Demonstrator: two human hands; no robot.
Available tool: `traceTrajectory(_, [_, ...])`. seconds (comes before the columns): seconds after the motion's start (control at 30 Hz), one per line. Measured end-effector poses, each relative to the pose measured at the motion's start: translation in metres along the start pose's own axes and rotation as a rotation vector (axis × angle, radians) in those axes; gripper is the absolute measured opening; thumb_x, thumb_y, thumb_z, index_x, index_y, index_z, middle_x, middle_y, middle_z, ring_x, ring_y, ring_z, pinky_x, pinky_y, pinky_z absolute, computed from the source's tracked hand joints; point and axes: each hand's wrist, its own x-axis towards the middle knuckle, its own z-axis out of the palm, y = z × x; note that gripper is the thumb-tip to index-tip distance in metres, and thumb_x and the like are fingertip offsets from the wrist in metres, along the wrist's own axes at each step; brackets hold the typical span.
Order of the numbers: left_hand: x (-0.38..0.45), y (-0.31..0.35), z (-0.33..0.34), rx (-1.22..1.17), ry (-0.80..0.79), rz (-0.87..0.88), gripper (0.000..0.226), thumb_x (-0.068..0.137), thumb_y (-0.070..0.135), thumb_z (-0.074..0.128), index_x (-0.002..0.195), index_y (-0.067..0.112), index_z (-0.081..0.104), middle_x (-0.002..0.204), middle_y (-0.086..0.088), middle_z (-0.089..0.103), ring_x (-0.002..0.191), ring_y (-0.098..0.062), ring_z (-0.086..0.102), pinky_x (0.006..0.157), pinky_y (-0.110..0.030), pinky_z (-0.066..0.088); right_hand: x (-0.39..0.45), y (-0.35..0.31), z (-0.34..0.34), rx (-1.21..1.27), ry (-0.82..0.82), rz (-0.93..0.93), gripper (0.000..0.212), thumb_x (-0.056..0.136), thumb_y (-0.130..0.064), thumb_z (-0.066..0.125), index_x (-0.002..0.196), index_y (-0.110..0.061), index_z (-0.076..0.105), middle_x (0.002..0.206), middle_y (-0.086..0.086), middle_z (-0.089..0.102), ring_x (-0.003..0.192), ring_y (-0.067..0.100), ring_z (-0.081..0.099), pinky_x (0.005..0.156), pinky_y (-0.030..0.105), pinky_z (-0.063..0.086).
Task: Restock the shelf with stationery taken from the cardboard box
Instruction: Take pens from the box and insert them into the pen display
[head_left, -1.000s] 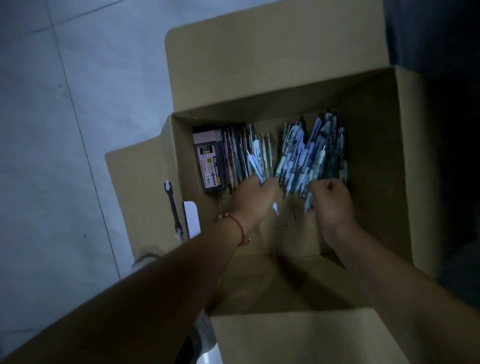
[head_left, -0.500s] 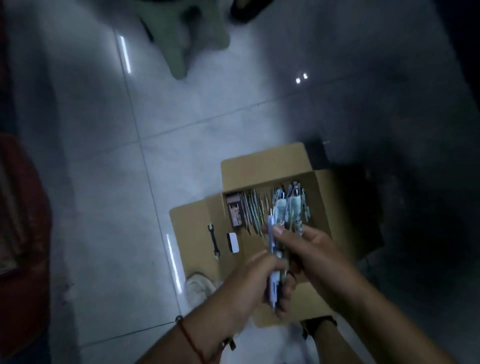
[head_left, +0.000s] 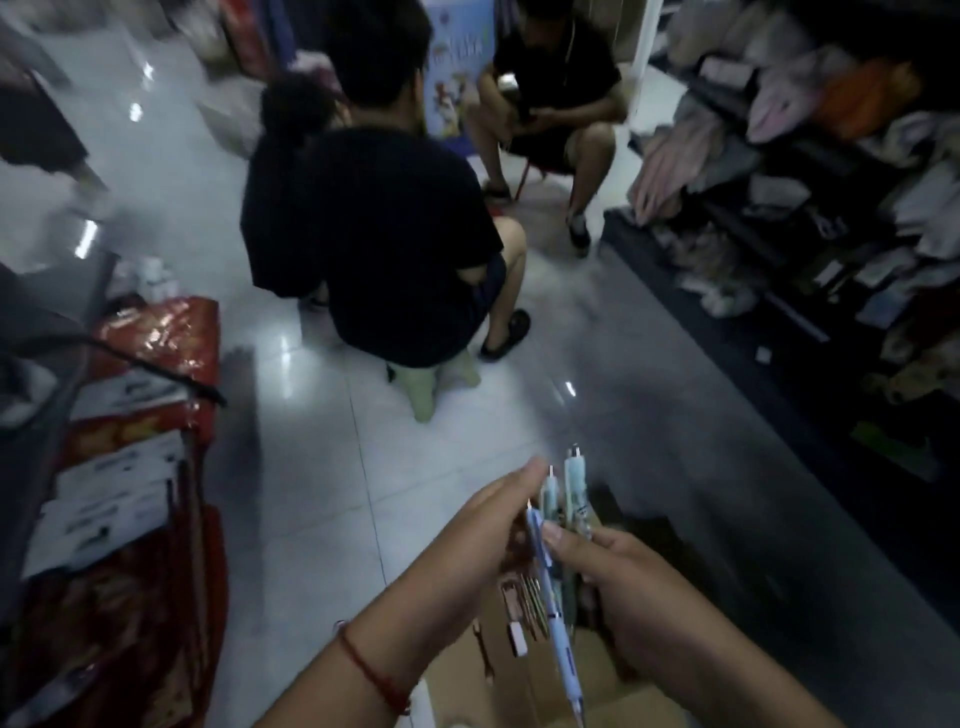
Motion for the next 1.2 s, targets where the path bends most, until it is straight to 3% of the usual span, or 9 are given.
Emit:
traceTrajectory(0.17, [-0.043,0.019,0.012,-0.179,0.086,0.096,0.039,0.099,0.035,0.052,0.083,0.008,0.076,0.102,-0.025,0.071,0.087,-0.030,0.068,0.083,-0.040,0.056,-0.014,-0.011,0.031,-0.082,-0.061,0.050,0.057,0.068,-0.047,0.085,0.101,-0.003,0.068,0.107,0.041,0.056,0.096,0.049,0.055,0.086,0.051,0.046])
traceTrajectory(0.3, [-0.070,0.005,0.015,-0.251,0.260,0.164,0.040,0.101,0.036,0.049,0.092,0.002,0.069,0.087,-0.018,0.072,0.073,-0.024,0.068,0.060,-0.027,0.054,-0.024,-0.009,0.042,-0.115,-0.124,0.073,0.029,0.078,-0.030,0.080,0.102,-0.016,0.072,0.090,0.024,0.064,0.084,0.034,0.058,0.077,0.039,0.045])
traceTrajectory(0.4, [-0.081,-0.012,0.024,-0.367,0.425,0.169,0.043,0.102,0.036,0.046,0.092,-0.001,0.067,0.084,-0.021,0.071,0.078,-0.031,0.068,0.071,-0.035,0.056,-0.037,-0.005,0.049,-0.158,-0.147,0.112,0.016,0.091,-0.020,0.067,0.096,-0.004,0.069,0.067,0.012,0.070,0.060,0.023,0.068,0.063,0.029,0.056])
traceTrajectory(0.5, [-0.084,-0.032,0.027,-0.518,0.636,0.170,0.044,0.103,0.035,0.045,0.106,-0.006,0.062,0.087,-0.023,0.072,0.078,-0.033,0.069,0.072,-0.041,0.059,-0.051,0.001,0.051,-0.230,-0.205,0.222,0.032,0.086,-0.026,0.072,0.101,0.003,0.073,0.097,0.024,0.073,0.095,0.037,0.071,0.099,0.046,0.050])
traceTrajectory(0.57, [-0.088,-0.045,0.020,-0.557,0.806,0.197,0.039,0.103,0.034,0.045,0.107,-0.001,0.061,0.079,-0.015,0.072,0.069,-0.028,0.069,0.067,-0.040,0.059,-0.062,0.007,0.049,-0.350,-0.270,0.264,0.046,0.075,-0.038,0.079,0.093,0.004,0.074,0.085,0.024,0.070,0.078,0.035,0.070,0.079,0.032,0.053])
traceTrajectory(0.67, [-0.105,-0.055,0.010,-0.716,0.959,0.306,0.031,0.104,0.030,0.043,0.105,0.002,0.056,0.066,-0.009,0.064,0.053,-0.020,0.062,0.053,-0.032,0.055,-0.077,0.018,0.053,-0.555,-0.292,0.315,0.041,0.080,-0.048,0.073,0.081,-0.007,0.076,0.061,0.007,0.047,0.048,0.014,0.041,0.045,0.019,0.029])
traceTrajectory(0.97, [-0.201,-0.090,-0.010,-1.091,0.883,0.457,0.034,0.098,0.044,0.049,0.096,0.011,0.057,0.061,-0.001,0.051,0.048,-0.014,0.051,0.046,-0.024,0.047,-0.113,0.055,0.122,-0.852,-0.509,0.249,0.036,0.092,-0.041,0.062,0.074,-0.010,0.060,0.046,-0.002,0.038,0.039,0.011,0.032,0.041,0.019,0.026])
traceTrajectory(1.1, [-0.281,-0.116,-0.044,-0.959,1.117,0.578,0.029,0.099,0.041,0.051,0.098,0.012,0.059,0.061,0.000,0.046,0.046,-0.011,0.042,0.042,-0.024,0.039,-0.127,0.082,0.169,-0.894,-0.601,0.108,0.030,0.096,-0.039,0.056,0.087,-0.011,0.060,0.044,-0.012,0.049,0.040,0.009,0.036,0.041,0.018,0.030])
traceTrajectory(1.2, [-0.351,-0.147,-0.065,-0.398,1.368,0.516,0.016,0.100,0.036,0.052,0.101,0.022,0.061,0.065,0.001,0.050,0.049,-0.011,0.042,0.046,-0.026,0.037,-0.130,0.114,0.212,-0.926,-0.612,-0.041,0.025,0.097,-0.037,0.053,0.095,-0.015,0.066,0.066,-0.004,0.061,0.046,0.010,0.043,0.044,0.020,0.034])
